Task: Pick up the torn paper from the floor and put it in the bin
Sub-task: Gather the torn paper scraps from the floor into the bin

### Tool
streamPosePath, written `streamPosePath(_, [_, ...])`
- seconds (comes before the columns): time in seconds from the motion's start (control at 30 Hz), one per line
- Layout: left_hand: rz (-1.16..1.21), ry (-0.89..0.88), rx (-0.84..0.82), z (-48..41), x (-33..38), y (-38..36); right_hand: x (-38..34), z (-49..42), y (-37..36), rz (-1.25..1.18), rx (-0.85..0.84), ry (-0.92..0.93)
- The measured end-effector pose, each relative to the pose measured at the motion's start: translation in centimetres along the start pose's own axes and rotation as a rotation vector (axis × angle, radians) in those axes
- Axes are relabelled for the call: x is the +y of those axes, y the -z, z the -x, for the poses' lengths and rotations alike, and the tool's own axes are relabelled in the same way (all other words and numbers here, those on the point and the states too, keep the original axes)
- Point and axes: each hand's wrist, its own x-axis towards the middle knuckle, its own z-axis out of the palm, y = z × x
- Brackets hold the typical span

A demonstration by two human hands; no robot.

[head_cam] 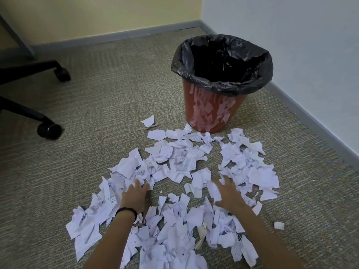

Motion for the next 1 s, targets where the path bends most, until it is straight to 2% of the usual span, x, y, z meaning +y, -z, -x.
streamPosePath(0.1, [0.058, -0.055, 0.325, 0.3, -1.4, 0.1, -0.4, 0.5, 0.1, 0.049, 0.134, -0.006])
streamPosePath(0.17, [0.047, 0.011, 0.365, 0.7, -2.7, -0.2, -0.6, 0.7, 0.5, 0.025, 0.195, -0.01])
streamPosePath(0.23, [0.144, 0.123, 0.38, 1.3, -3.6, -0.8, -0.8, 0.8, 0.7, 0.0, 0.228, -0.013])
streamPosePath(0.43, [0.292, 0.324, 0.219, 2.0, -4.6, -2.7, -1.0, 0.8, 2.0, -0.078, 0.234, -0.001])
streamPosePath(0.57, [0.388, 0.321, 0.201, 1.7, -4.3, -3.0, -1.2, 0.7, 3.0, -0.209, 0.232, 0.028])
streamPosePath(0.73, [0.384, 0.286, 0.208, 1.6, -3.8, -2.9, -2.0, 0.8, 6.1, -0.318, 0.243, 0.001])
streamPosePath(0.87, [0.317, 0.251, 0.184, 1.9, -3.9, -2.7, -3.0, 1.4, 9.7, -0.543, 0.23, -0.039])
streamPosePath(1.0, [0.302, 0.223, 0.203, 2.2, -3.6, -2.2, -4.5, 4.0, 14.2, -1.009, 0.126, 0.012])
